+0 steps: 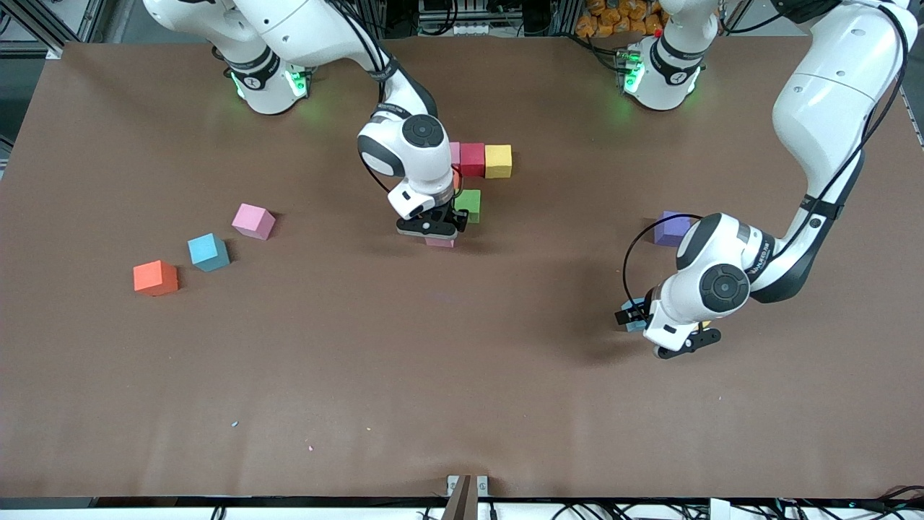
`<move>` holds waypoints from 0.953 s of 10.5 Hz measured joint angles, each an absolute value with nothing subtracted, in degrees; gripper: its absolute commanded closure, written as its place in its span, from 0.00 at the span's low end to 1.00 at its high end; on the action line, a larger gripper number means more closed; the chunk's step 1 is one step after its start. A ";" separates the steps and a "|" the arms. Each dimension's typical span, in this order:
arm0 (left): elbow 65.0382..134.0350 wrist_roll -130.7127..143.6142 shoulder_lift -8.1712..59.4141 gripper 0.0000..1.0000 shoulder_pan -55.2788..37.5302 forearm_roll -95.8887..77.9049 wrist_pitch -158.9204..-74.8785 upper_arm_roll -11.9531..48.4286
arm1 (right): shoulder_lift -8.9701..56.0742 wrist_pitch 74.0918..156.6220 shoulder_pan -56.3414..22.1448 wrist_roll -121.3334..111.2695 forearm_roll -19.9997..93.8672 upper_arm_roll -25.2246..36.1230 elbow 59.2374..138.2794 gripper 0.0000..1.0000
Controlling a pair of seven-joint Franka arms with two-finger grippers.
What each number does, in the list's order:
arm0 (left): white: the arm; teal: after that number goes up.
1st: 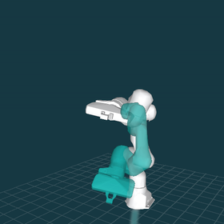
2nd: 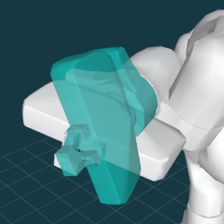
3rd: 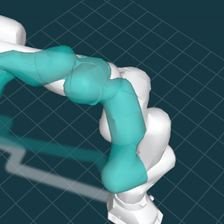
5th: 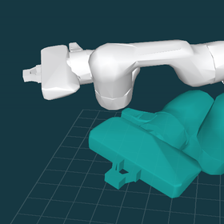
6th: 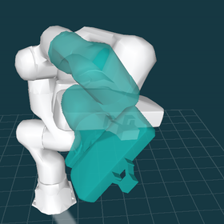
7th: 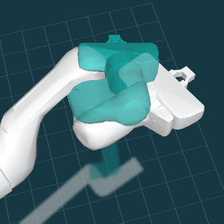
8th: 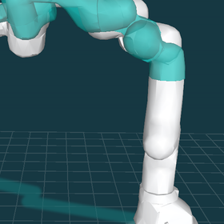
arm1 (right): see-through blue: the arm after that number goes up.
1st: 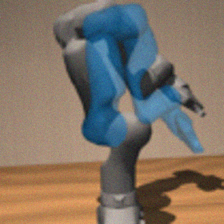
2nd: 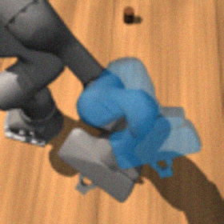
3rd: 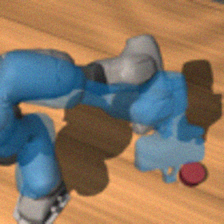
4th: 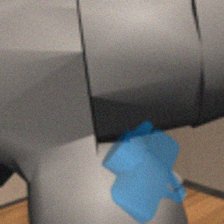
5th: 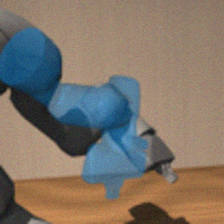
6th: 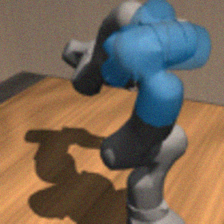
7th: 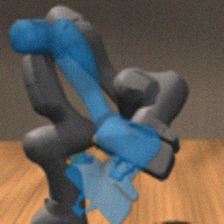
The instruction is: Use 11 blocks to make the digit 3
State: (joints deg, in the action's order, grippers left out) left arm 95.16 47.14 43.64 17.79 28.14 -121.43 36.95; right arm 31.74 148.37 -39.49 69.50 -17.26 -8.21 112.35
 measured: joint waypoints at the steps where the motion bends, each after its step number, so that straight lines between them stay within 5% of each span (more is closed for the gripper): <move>1: 95.11 47.14 43.64 0.00 17.77 28.14 -121.43 36.81 | 31.74 148.38 -39.49 69.50 -17.27 -8.21 112.36 0.00; 10: 95.06 47.14 44.02 0.06 17.52 29.51 -122.50 35.75 | 31.30 148.34 -38.28 69.29 -17.28 -8.33 111.25 0.00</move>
State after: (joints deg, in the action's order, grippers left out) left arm 95.06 47.14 44.02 17.52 29.51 -122.50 35.75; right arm 31.30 148.34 -38.28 69.29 -17.28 -8.33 111.25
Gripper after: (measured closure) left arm 0.022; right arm 0.000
